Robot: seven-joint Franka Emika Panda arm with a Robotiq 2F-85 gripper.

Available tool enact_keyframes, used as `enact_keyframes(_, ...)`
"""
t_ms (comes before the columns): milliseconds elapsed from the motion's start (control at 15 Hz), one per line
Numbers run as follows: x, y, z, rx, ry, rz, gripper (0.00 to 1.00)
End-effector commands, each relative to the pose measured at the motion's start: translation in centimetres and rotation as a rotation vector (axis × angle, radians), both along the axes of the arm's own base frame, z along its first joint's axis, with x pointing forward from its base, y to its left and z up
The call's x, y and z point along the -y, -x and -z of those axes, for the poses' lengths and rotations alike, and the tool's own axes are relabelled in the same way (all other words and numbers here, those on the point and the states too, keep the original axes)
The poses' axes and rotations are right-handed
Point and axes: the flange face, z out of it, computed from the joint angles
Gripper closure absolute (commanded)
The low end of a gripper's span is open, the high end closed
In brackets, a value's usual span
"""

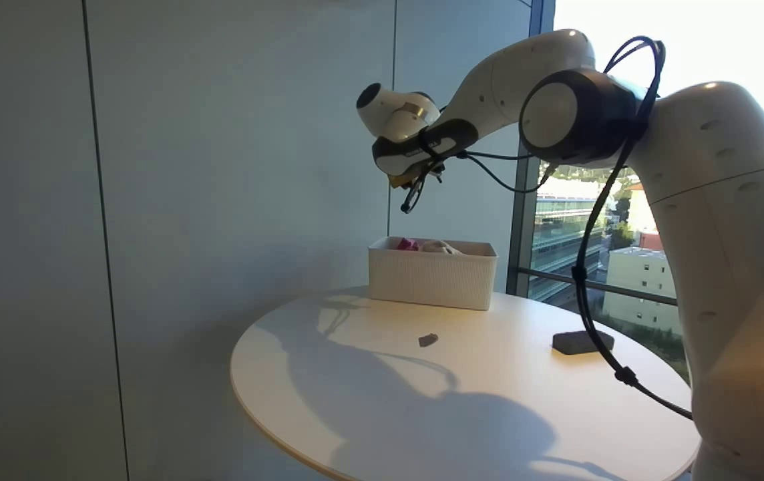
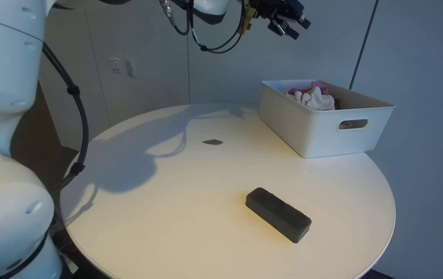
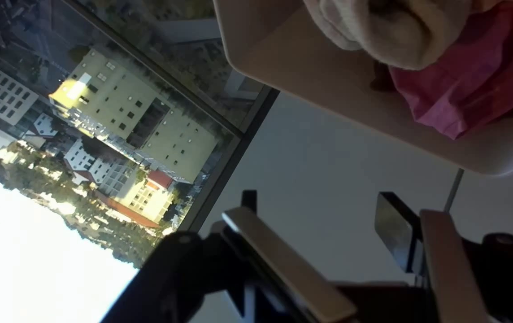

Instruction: Put the cream towel into the box and use the white towel to wipe the table and put it in the box after using it

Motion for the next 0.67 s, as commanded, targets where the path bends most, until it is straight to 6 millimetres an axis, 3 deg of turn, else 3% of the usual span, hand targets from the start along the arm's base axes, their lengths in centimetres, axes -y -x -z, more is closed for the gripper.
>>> enact_keyframes(0, -2.4, 0.6, -1.8, 0.034, -0.178, -0.089, 0.0)
enact_keyframes(333, -7.8, 6.3, -2.7, -0.016, -0.441, -0.197, 0.0)
enact_keyframes(600, -10.1, 11.8, -2.0, -0.097, -0.654, -0.279, 0.0)
